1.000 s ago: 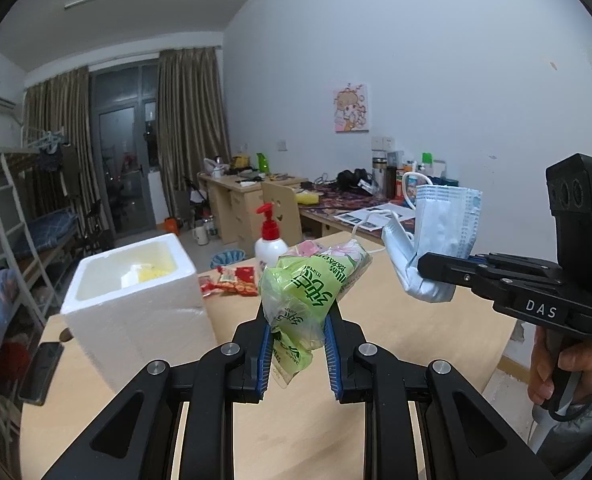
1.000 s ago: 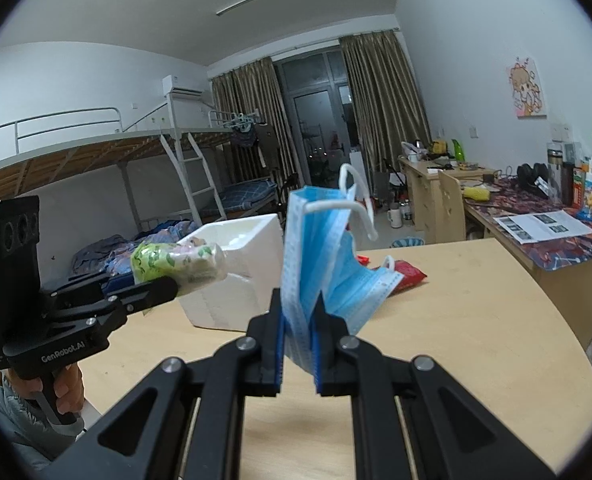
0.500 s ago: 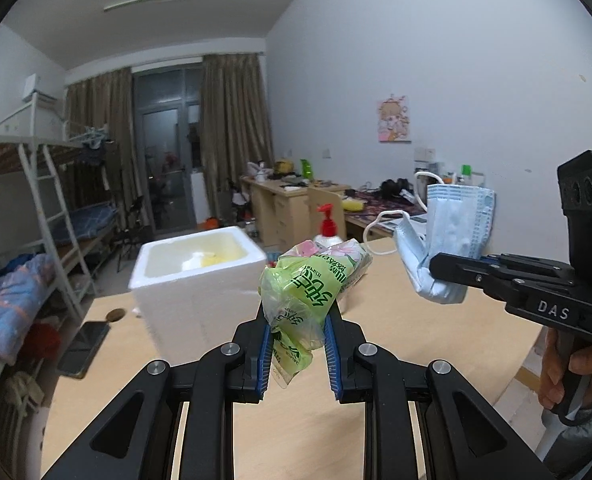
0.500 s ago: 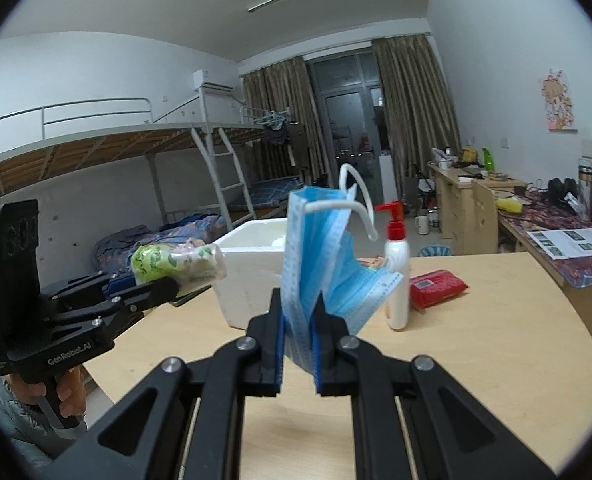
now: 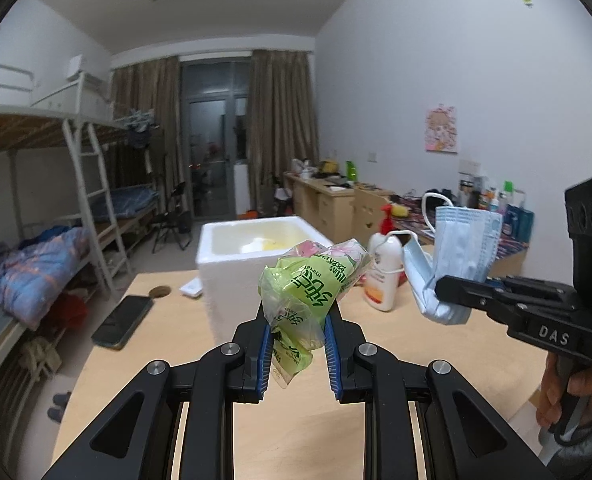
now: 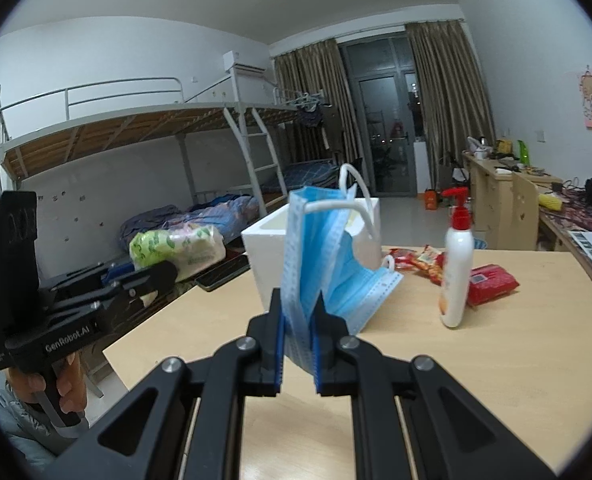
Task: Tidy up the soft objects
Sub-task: 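Lift and carry the green bag and blue mask with both grippers over the foam box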
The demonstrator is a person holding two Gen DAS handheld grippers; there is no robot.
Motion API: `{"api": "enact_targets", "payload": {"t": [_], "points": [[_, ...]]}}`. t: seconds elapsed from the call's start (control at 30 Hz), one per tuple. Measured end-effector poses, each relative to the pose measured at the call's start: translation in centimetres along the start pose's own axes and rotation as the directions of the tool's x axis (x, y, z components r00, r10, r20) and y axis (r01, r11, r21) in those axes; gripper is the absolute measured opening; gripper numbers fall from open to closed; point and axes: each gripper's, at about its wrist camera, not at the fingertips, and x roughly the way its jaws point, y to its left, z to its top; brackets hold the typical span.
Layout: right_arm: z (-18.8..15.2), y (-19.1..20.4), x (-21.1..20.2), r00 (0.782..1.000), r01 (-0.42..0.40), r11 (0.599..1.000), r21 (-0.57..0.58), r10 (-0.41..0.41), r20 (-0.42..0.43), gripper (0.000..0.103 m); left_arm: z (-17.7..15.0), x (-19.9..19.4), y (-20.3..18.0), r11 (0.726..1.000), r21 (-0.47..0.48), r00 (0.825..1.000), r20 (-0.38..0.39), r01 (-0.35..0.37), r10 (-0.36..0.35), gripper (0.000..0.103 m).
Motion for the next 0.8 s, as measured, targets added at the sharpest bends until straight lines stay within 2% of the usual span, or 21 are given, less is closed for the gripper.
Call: {"api": "enact_targets", "payload": {"t": [0.27, 0.47, 0.73, 0.8], "points": [[-0.3, 1.5, 2.4, 0.998, -0.050, 0.999, -0.001, 0.050, -0.029, 0.014, -1.3, -0.2, 2.1, 0.991, -0.085, 0.995, -0.002, -0.103, 0.103, 0.024], [-0.7, 2.5, 4.4, 0.997, -0.039, 0.999, -0.013, 0.038, -0.060, 0.014, -2.1, 0.5, 3.8, 0.974, -0.119, 0.981, -0.019, -0.192, 0.191, 0.024], [-1.2, 3.1, 5.5, 0.996, -0.004, 1.000, -0.007, 0.003, -0.093, 0.014, -3.0, 1.6, 4.3, 0.963, -0.127, 0.972, -0.030, -0.237, 0.235, 0.024], [-1.2, 3.4, 5.5, 0.996, 0.002, 1.000, -0.013, -0.004, -0.089, 0.014, -3.2, 1.9, 4.6, 0.964, -0.135, 0.973, -0.039, -0.230, 0.226, 0.024]]}}
